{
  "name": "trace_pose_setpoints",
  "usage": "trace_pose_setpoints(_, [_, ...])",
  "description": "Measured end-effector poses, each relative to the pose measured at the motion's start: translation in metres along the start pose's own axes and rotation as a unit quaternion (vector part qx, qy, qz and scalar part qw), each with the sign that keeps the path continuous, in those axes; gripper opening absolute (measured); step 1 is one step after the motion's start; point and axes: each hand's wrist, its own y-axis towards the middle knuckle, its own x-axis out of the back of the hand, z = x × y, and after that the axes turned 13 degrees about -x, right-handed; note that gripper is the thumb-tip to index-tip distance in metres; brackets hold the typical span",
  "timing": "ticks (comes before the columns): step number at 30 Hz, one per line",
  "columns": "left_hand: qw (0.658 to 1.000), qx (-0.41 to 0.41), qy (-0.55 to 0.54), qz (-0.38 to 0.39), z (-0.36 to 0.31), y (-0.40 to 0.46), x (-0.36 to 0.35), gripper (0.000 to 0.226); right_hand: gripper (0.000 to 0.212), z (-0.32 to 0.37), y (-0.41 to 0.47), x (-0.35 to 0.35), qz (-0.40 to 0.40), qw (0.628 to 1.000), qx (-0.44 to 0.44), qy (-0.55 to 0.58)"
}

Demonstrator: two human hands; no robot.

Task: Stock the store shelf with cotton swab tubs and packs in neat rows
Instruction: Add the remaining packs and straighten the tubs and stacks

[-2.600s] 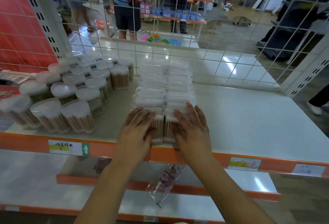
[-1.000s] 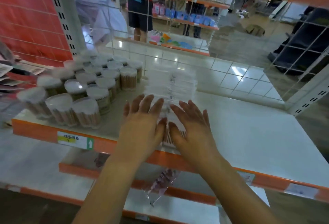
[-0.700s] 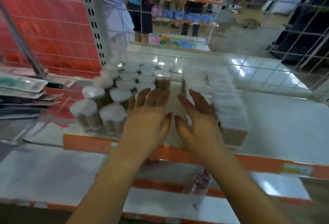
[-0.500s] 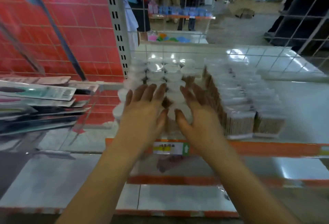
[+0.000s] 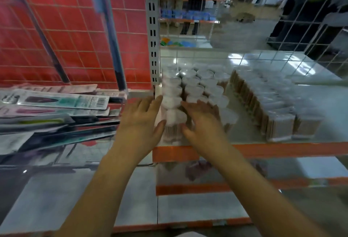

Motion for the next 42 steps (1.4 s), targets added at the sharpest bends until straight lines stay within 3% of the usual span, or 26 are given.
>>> trace_pose_setpoints(8, [0.999,0.024,-0.028,0.016,0.005,-0.017,-0.012,0.056,0.053,0.007,0.004,-0.005,0.030,0.999,-0.012,-0.012])
trace_pose_setpoints(18, [0.991,0.086,-0.101,-0.032,-0.009,-0.023,-0.023,0.054,0.032,0.003,0.003,-0.004,0.016,0.999,0.024,-0.016])
trace_pose_setpoints(25, [0.959,0.126,-0.246,-0.059,-0.009,-0.020,-0.012,0.055,0.038,0.010,-0.004,0.000,-0.083,0.996,0.031,0.009])
trace_pose_setpoints(27, [0.927,0.148,-0.339,-0.061,-0.008,-0.022,-0.007,0.051,0.034,0.016,-0.006,0.007,-0.099,0.993,0.025,0.054])
trace_pose_setpoints(32, [0.788,0.176,-0.584,-0.089,-0.009,-0.026,0.009,0.035,0.036,0.035,-0.022,0.034,-0.062,0.975,-0.026,0.211])
trace_pose_setpoints(38, [0.615,0.213,-0.758,-0.052,-0.007,-0.036,0.008,0.057,0.032,0.046,-0.041,0.047,-0.042,0.949,-0.034,0.311])
trace_pose_setpoints(42, [0.505,0.168,-0.846,-0.026,-0.012,-0.046,0.009,0.058,0.027,0.050,-0.048,0.051,0.006,0.928,-0.040,0.371])
